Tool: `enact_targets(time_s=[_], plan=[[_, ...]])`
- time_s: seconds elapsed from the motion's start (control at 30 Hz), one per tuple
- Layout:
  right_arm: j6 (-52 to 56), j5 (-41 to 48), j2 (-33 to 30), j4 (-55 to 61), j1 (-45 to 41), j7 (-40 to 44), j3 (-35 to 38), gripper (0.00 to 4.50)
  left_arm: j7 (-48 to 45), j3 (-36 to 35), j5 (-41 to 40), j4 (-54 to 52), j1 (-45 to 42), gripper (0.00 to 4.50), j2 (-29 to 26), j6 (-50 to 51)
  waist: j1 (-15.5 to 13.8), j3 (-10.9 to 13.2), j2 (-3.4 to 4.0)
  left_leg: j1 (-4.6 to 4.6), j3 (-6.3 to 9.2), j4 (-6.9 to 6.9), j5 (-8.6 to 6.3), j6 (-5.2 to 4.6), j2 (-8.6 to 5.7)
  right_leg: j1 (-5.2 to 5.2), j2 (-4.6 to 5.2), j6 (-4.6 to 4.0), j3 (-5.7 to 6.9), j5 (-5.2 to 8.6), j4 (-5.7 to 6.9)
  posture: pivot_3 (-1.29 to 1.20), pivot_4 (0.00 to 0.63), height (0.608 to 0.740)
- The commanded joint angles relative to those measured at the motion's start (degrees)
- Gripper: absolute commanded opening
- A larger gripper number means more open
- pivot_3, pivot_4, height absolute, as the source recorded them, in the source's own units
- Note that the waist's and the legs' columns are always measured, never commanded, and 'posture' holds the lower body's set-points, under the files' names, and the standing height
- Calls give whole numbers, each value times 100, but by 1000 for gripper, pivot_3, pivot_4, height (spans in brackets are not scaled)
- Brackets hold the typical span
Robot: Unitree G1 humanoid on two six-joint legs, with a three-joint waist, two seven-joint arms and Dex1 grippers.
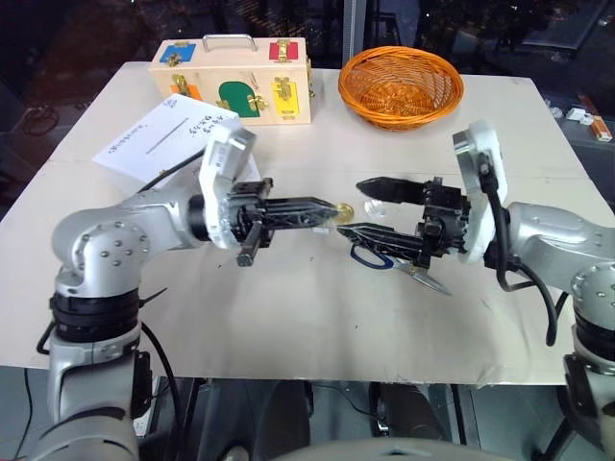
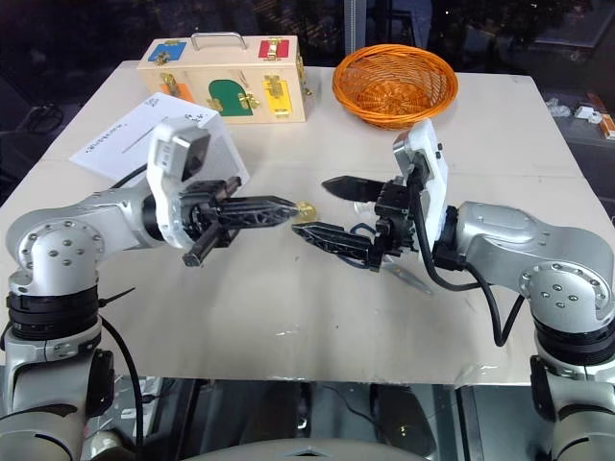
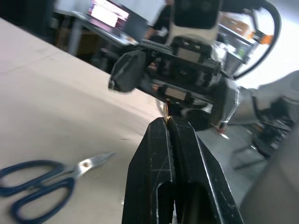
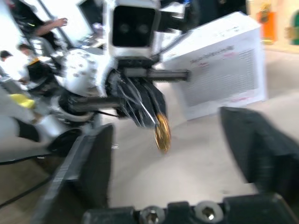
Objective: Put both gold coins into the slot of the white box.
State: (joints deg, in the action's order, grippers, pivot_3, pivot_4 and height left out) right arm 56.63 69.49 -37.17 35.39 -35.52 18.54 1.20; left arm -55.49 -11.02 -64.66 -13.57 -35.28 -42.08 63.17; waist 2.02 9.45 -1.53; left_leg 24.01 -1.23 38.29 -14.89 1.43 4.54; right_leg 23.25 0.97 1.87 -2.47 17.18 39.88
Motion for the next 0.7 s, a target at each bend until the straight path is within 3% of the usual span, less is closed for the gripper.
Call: enact_targets(time_s=[0.03, 0.27, 0.43, 0.7], plan=[[-244, -406, -331, 283, -140, 109, 280, 4467, 312, -573, 221, 328, -89, 0, -311, -280, -2, 0, 1, 0, 0, 0, 0, 0, 0, 0, 0, 0, 0, 0, 0, 0, 150, 726], [-649, -704, -389, 449, -155, 462, 362, 4467, 821, -594, 2054, 1766, -814, 0, -1040, -1746, -30, 3, -3, 0, 1, 0, 0, 0, 0, 0, -1, 0, 3, 0, -2, 0, 150, 726], [-978, -642, -436, 540, 38, 828, 600, 4467, 343, -119, 2955, 3213, -1498, 0, -1852, -1890, -41, 8, 0, 7, -3, -3, -1, -1, -1, 6, -1, -1, 4, 1, -9, 0, 150, 726], [-1510, -554, -200, 424, -108, 1113, 759, 4467, -663, 524, 3921, 4502, -2268, 0, -2333, -2437, -121, 12, -3, 43, -1, 5, 0, 0, 0, 41, -1, -1, 9, 0, 3, 0, 150, 726]])
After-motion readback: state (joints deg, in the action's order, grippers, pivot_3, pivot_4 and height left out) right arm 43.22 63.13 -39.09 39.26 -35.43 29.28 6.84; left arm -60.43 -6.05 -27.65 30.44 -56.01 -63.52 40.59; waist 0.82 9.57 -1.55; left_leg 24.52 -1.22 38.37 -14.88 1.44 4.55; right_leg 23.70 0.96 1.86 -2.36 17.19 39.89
